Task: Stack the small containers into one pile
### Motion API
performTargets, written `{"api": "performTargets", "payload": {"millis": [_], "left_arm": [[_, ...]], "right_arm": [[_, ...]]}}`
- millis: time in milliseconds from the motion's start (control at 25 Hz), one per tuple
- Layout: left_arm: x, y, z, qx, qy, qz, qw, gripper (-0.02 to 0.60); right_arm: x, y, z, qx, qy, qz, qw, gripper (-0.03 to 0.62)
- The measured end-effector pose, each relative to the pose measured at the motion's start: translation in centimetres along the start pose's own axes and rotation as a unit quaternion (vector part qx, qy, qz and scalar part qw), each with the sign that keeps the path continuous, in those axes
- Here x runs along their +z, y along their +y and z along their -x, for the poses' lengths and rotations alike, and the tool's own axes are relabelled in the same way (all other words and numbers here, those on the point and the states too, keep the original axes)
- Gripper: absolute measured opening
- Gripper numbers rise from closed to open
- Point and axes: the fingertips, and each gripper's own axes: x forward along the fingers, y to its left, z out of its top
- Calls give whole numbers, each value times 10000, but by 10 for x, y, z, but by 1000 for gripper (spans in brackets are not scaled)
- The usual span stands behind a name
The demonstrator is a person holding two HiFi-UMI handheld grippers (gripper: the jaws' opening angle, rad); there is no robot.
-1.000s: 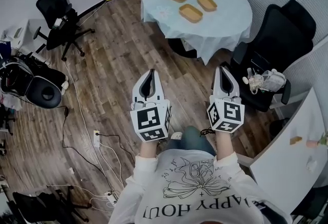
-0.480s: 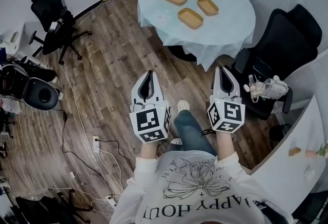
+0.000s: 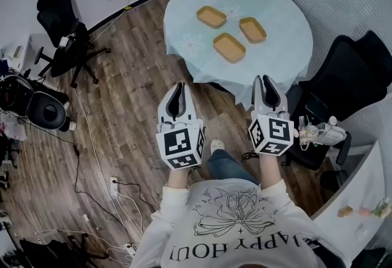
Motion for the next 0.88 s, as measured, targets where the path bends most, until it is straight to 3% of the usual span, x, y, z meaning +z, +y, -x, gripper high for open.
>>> {"api": "performTargets", "payload": {"millis": [320,880], "left_arm": [[13,-11,-89,-89,-38,41,9999,61],[-13,-10,-184,-204,532,44,9984,97]], "right_arm": [[5,-35,-83,66,10,9,10000,88],[-36,-64,-171,106,600,-208,9979,109]]}}
